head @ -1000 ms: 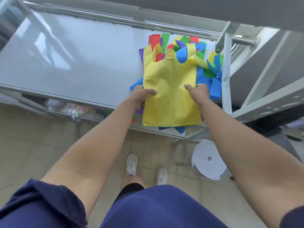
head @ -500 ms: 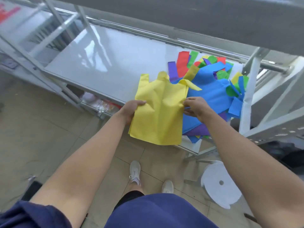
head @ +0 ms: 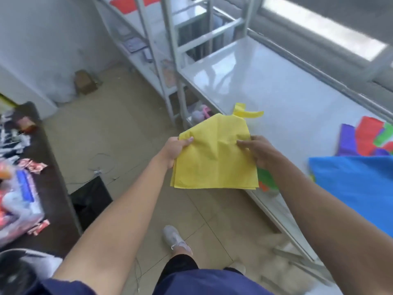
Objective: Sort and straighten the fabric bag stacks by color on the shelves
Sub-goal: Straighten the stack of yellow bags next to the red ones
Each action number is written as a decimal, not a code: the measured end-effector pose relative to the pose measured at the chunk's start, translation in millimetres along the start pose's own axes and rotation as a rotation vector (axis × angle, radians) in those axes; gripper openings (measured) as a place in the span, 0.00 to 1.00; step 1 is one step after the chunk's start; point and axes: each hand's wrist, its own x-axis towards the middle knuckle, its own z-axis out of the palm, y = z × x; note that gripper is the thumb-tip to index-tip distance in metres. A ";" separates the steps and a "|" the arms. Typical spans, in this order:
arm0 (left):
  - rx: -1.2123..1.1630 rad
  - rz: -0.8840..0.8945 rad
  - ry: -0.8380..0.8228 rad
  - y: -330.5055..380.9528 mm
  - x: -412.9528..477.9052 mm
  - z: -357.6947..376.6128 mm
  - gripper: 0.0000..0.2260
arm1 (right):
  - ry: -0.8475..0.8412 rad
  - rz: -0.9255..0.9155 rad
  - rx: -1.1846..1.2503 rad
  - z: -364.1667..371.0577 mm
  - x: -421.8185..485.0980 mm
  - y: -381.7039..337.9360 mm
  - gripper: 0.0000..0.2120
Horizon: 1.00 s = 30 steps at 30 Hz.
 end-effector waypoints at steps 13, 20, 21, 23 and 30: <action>0.024 0.193 0.328 112.0 71.6 -292.8 0.26 | -0.241 0.001 0.091 279.5 127.8 -134.6 0.25; 0.064 0.255 0.388 192.7 144.1 -384.4 0.24 | -0.072 -0.087 -0.089 384.6 227.3 -217.3 0.16; 0.049 0.253 0.397 207.0 159.7 -399.2 0.22 | -0.063 -0.110 -0.097 399.7 246.5 -229.7 0.15; 0.029 0.254 0.410 240.3 192.5 -429.4 0.21 | -0.066 -0.126 -0.084 428.6 291.0 -254.4 0.15; 0.075 0.293 0.472 368.6 308.7 -522.9 0.20 | -0.131 -0.147 -0.018 517.6 431.8 -359.9 0.21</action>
